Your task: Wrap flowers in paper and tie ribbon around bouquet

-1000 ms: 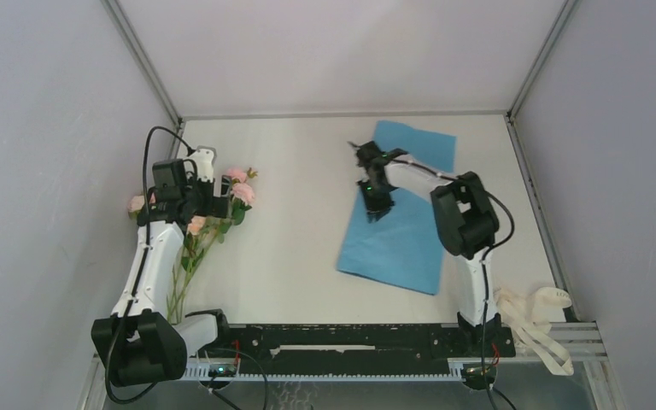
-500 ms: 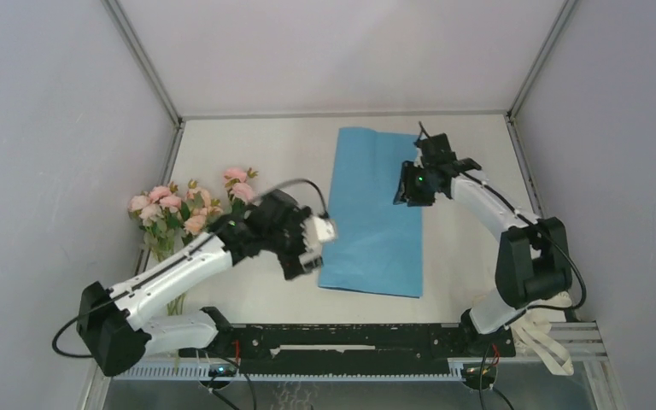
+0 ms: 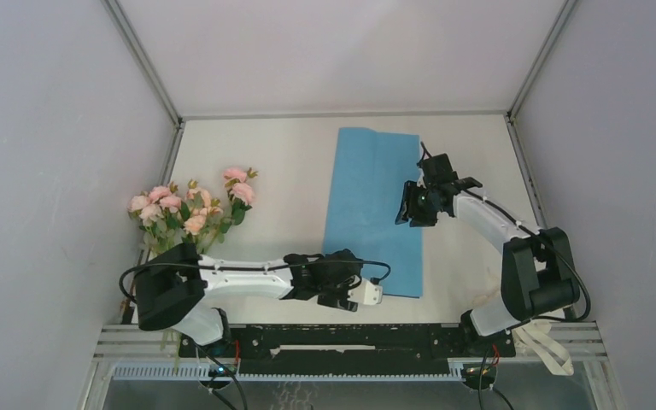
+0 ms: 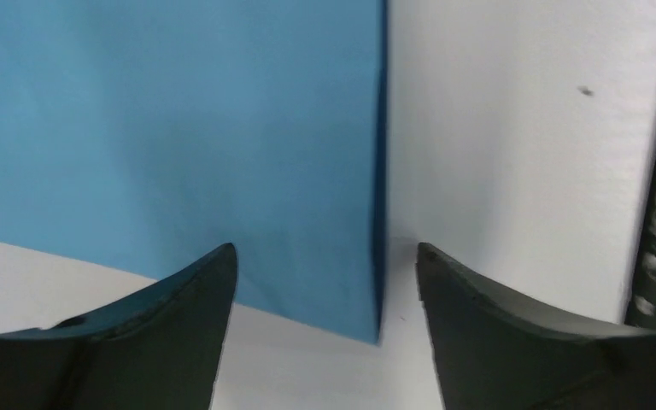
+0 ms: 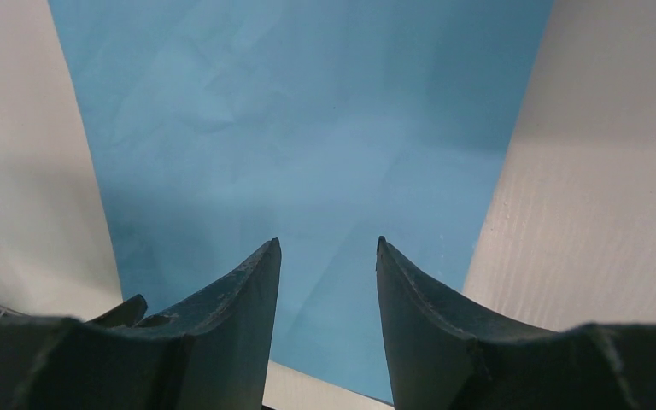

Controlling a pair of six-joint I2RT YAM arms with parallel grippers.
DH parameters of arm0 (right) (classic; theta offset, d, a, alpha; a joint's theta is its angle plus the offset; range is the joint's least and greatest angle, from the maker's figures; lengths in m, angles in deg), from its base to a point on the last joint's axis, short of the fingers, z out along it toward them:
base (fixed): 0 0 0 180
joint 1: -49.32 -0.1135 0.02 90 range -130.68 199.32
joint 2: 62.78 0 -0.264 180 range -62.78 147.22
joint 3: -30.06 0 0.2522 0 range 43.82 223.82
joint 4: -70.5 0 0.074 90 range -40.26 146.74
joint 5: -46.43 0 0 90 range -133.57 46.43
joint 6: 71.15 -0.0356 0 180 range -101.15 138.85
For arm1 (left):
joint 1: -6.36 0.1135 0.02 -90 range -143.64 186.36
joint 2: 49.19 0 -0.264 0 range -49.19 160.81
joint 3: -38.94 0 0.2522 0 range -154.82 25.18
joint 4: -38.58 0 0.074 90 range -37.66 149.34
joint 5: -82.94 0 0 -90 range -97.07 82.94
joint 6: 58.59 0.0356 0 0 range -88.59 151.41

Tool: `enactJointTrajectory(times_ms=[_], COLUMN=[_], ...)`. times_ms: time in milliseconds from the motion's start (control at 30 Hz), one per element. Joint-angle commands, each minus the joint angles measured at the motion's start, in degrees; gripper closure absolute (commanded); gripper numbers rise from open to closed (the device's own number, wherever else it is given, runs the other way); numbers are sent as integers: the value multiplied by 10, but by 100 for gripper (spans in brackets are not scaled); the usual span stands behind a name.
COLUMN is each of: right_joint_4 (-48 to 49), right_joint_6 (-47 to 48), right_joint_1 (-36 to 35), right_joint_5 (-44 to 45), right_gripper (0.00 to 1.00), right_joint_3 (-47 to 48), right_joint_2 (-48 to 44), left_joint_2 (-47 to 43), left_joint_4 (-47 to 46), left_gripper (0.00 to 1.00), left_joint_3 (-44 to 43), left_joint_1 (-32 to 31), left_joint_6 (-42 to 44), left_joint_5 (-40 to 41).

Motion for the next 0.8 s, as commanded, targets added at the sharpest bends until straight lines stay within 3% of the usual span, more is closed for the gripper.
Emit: enactJointTrajectory(times_ms=[0,200,500,767], right_joint_4=[22,21,5,21], right_joint_6=[-10,-6,5,-5], right_joint_1=[-1,3,18,103], right_joint_5=[9,11,16,-32], right_gripper=[46,46,46,42], right_joint_3=[-12,-24,-24,-87], right_joint_2=[-35,-49,-71,-145], left_joint_2=[46,56,38,12], left_joint_4=[-83,-80,-114,-143], left_gripper=[27,50,99,100], left_joint_3=[-26,-25,-24,-41], left_joint_1=[-4,-4,0,36], left_joint_6=[-10,-13,-22,-74], left_joint_5=[82,84,122,173])
